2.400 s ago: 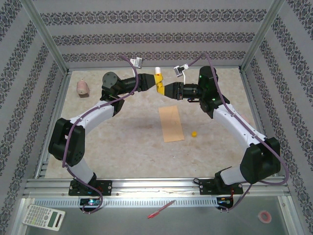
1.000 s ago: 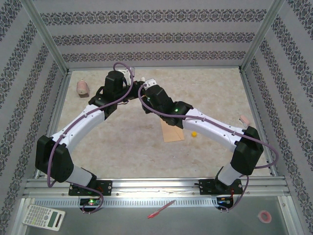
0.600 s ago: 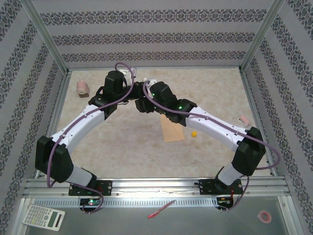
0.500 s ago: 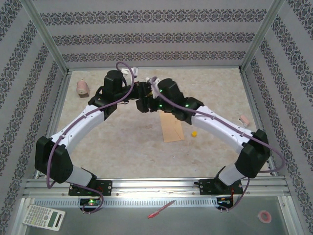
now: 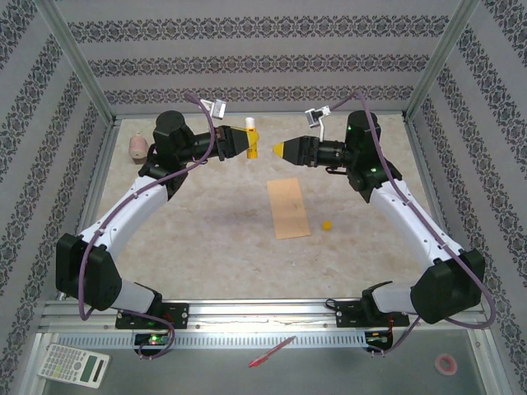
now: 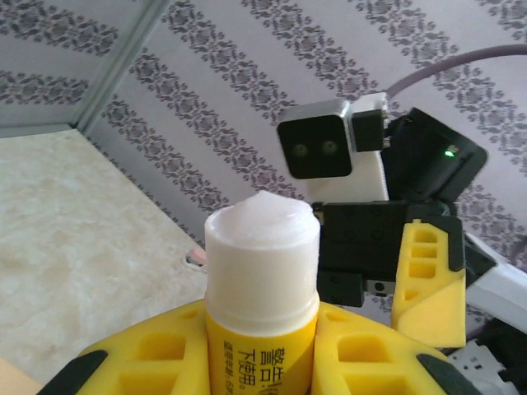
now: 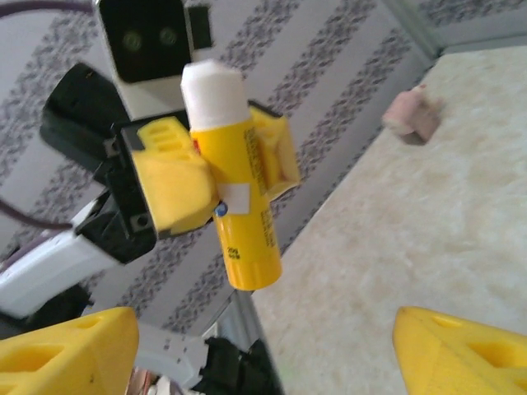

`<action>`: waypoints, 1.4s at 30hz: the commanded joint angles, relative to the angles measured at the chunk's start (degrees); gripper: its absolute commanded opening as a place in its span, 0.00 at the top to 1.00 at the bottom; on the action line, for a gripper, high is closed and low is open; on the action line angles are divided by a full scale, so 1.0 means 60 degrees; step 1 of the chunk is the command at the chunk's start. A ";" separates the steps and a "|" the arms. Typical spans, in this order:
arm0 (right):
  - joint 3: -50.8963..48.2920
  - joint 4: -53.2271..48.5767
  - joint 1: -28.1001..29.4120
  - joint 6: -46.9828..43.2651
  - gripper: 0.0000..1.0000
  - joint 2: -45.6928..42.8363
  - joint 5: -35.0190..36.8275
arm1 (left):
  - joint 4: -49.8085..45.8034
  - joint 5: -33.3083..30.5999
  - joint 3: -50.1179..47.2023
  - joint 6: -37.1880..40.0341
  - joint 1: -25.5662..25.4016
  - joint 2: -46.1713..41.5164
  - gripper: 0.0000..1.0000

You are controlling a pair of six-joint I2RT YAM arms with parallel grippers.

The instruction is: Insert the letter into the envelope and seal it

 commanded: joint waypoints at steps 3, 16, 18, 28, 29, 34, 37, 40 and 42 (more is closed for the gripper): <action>-0.0118 0.0991 0.0180 0.0456 0.28 0.0273 -0.1140 | 0.2727 0.0745 -0.0301 -0.1358 0.0005 0.0237 1.00; 0.0033 0.2128 0.0730 0.0766 0.35 0.0944 -0.0699 | 0.5008 0.0424 -0.0537 -0.3270 -0.0011 0.1023 1.00; 0.0058 0.2292 0.0791 0.0834 0.37 0.1068 -0.0679 | 0.5215 0.0399 -0.0536 -0.3466 -0.0009 0.1085 1.00; 0.0073 0.3061 0.0835 0.1127 0.45 0.1213 -0.0406 | 0.5438 0.0322 -0.0658 -0.3706 -0.0023 0.1113 1.00; 0.0075 0.3189 0.0835 0.1221 0.46 0.1238 -0.0399 | 0.5495 0.0316 -0.0684 -0.3751 -0.0030 0.1133 1.00; 0.0186 0.3391 0.0921 0.1352 0.53 0.1405 -0.0450 | 0.5619 0.0250 -0.0703 -0.3849 -0.0043 0.1154 1.00; 0.0219 0.3406 0.0945 0.1357 0.55 0.1444 -0.0450 | 0.5674 0.0247 -0.0684 -0.3903 -0.0044 0.1191 1.00; 0.0233 0.3517 0.0968 0.1437 0.59 0.1497 -0.0441 | 0.5683 0.0252 -0.0687 -0.3947 -0.0048 0.1205 1.00; 0.0249 0.3528 0.0994 0.1450 0.64 0.1504 -0.0424 | 0.5676 0.0231 -0.0699 -0.3959 -0.0041 0.1223 1.00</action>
